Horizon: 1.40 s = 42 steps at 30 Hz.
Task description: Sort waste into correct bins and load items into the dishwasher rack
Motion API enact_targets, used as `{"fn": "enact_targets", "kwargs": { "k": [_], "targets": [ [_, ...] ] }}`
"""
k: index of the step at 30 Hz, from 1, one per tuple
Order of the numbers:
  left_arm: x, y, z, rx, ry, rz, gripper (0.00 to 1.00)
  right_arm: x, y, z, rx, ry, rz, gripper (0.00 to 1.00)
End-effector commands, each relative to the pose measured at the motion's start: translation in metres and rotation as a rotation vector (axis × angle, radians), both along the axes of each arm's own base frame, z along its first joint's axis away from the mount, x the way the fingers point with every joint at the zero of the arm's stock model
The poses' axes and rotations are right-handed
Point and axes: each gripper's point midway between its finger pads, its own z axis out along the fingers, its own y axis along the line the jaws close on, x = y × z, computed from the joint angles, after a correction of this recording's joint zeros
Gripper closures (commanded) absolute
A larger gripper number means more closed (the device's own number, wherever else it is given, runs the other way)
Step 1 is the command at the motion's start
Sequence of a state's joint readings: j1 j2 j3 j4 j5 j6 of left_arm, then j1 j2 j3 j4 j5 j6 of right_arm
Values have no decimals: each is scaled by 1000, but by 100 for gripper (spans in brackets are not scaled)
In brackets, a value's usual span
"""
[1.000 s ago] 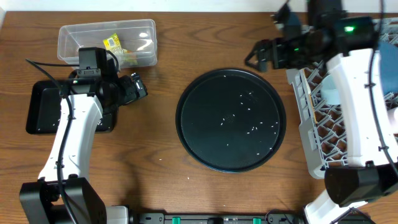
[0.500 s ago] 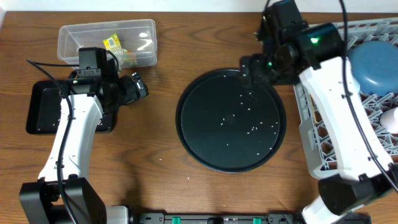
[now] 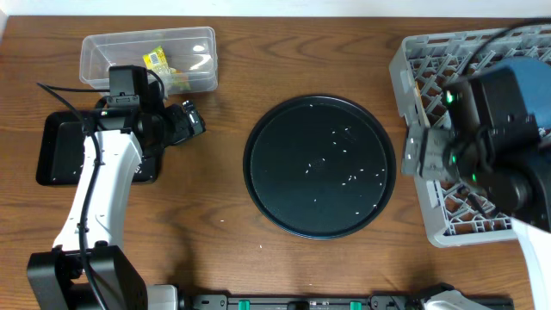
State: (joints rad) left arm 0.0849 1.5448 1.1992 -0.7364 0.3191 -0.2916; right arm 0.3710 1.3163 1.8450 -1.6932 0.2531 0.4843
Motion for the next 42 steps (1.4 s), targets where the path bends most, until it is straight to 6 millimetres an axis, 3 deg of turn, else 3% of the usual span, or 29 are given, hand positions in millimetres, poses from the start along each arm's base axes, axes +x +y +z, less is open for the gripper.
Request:
{"fn": "enact_targets", "kwargs": {
  "k": [1, 7, 17, 22, 25, 31, 34, 42],
  "targets": [
    [-1, 0, -1, -10, 7, 2, 2, -10, -9, -22, -20, 54, -75, 1],
    [-1, 0, -1, -10, 7, 2, 2, -23, 0, -47, 15, 155, -50, 1],
    [-1, 0, -1, -10, 7, 2, 2, -25, 5, -54, 26, 196, -22, 1],
    [-1, 0, -1, -10, 7, 2, 2, -16, 0, -57, -20, 168, -3, 1],
    [-1, 0, -1, -10, 7, 2, 2, -4, 10, -69, -11, 157, 68, 1],
    [-1, 0, -1, -10, 7, 2, 2, 35, 50, -86, 89, -67, 382, 1],
    [-1, 0, -1, -10, 7, 2, 2, 44, 66, -90, 157, -223, 477, 1],
    [-1, 0, -1, -10, 7, 2, 2, 40, 46, -124, 211, -509, 455, 1]
  ]
}}
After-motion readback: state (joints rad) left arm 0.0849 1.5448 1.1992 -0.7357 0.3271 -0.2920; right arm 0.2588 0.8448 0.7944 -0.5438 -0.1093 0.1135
